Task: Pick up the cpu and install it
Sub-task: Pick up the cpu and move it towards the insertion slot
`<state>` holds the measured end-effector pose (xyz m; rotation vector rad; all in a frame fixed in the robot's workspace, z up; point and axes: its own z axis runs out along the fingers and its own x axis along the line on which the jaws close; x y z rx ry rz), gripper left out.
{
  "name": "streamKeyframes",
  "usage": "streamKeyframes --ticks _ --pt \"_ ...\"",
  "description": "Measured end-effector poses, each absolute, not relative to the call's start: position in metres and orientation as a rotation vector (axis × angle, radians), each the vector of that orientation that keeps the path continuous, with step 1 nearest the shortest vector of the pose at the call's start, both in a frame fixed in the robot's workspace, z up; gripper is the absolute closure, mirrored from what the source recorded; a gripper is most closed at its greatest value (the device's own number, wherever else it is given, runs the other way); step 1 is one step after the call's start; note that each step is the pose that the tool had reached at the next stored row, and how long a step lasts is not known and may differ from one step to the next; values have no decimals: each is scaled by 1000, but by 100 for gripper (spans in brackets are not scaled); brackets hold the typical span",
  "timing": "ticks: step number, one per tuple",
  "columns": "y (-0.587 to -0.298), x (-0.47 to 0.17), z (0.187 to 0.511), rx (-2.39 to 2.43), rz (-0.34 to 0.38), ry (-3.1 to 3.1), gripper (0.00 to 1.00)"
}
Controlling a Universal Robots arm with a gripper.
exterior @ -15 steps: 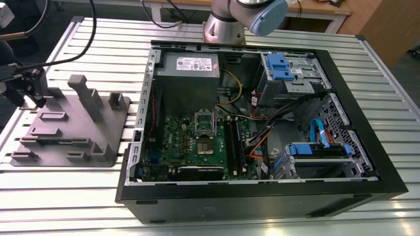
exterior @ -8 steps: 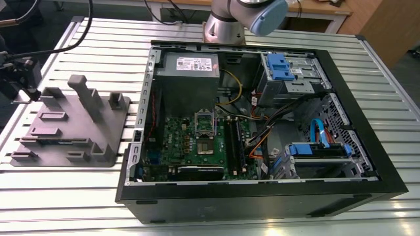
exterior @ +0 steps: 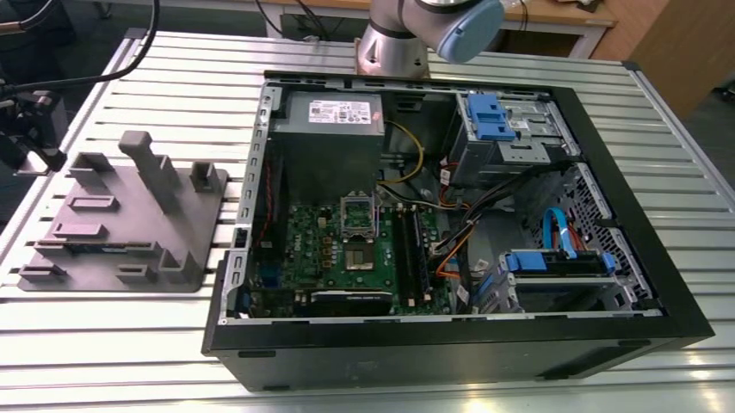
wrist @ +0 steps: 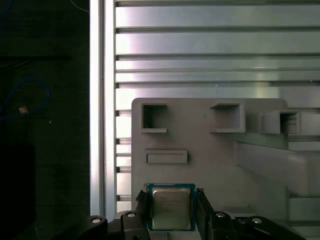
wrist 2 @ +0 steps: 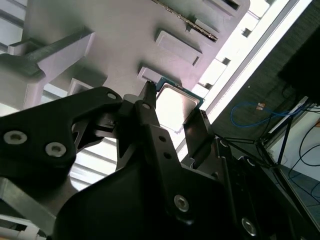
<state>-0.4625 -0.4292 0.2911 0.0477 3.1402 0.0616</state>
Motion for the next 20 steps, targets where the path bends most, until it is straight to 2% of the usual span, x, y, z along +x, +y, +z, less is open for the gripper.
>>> streamKeyframes --ticks 5,20 --pt "-429 -462 299 48 61 3140 53" --pt "-429 -462 358 48 61 3140 53"
